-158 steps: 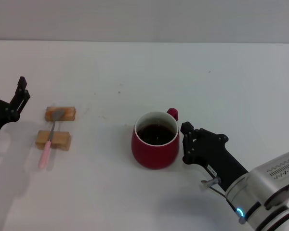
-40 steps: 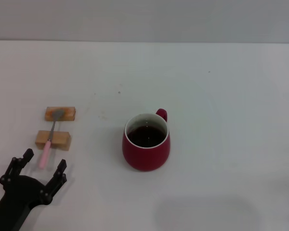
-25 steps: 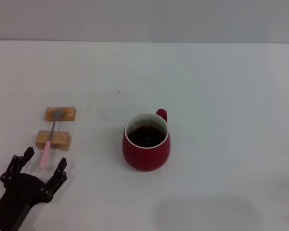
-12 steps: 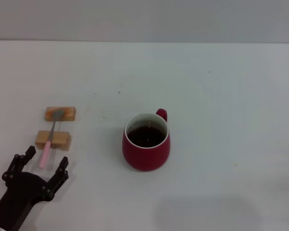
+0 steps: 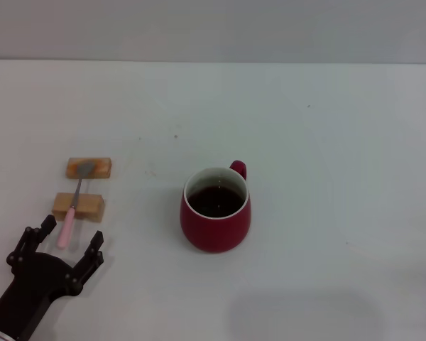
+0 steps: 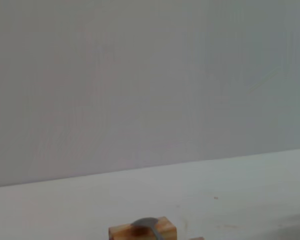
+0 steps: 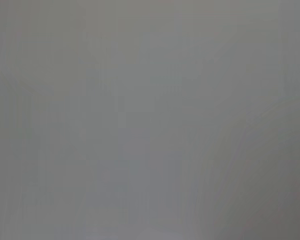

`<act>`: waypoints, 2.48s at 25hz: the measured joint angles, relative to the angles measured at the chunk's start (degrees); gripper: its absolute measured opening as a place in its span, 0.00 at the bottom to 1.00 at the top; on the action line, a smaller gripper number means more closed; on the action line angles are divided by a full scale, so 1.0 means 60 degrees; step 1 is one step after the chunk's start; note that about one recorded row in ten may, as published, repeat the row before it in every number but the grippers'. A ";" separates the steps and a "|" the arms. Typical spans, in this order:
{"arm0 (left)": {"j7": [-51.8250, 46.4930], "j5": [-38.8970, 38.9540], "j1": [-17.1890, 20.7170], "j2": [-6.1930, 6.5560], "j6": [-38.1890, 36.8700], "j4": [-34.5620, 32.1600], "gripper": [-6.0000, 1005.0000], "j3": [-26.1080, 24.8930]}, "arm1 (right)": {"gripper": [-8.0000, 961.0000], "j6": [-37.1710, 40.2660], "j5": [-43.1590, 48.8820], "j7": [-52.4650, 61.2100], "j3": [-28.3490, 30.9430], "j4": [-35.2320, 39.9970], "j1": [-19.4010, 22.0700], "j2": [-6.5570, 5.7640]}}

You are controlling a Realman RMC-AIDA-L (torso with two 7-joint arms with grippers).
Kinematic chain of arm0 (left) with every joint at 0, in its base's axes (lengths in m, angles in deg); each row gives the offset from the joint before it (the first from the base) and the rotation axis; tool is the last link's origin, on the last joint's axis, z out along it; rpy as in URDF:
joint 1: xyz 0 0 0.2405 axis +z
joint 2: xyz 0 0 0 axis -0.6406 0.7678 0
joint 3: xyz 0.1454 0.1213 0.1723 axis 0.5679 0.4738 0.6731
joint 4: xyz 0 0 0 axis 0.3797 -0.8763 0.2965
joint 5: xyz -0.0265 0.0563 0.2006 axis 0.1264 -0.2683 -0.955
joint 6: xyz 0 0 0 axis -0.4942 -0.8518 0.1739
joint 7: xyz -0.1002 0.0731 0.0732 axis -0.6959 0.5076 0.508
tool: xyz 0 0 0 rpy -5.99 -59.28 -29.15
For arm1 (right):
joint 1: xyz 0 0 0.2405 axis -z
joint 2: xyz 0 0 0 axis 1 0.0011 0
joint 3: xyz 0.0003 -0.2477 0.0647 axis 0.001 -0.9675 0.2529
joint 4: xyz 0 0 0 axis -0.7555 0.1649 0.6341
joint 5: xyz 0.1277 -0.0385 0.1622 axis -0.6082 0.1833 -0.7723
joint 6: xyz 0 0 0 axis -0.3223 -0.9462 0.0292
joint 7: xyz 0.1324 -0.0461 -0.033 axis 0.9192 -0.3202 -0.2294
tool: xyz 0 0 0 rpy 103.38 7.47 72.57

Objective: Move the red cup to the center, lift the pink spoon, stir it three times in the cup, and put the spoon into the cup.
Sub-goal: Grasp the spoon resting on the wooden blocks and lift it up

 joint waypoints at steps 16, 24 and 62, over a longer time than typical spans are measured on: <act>-0.0002 0.0018 -0.0008 0.0001 0.0050 0.0002 0.83 -0.0052 | 0.01 0.0000 0.0000 0.0000 -0.0018 0.0001 -0.0007 0.0000; -0.0003 0.0031 -0.0008 0.0001 0.0056 -0.0011 0.83 -0.0088 | 0.01 0.0000 0.0000 0.0000 -0.0042 0.0001 -0.0013 0.0001; -0.0042 0.0030 0.0036 0.0006 0.0189 -0.0080 0.66 -0.0088 | 0.01 -0.0044 0.0001 0.0000 -0.0131 0.0001 -0.0026 0.0001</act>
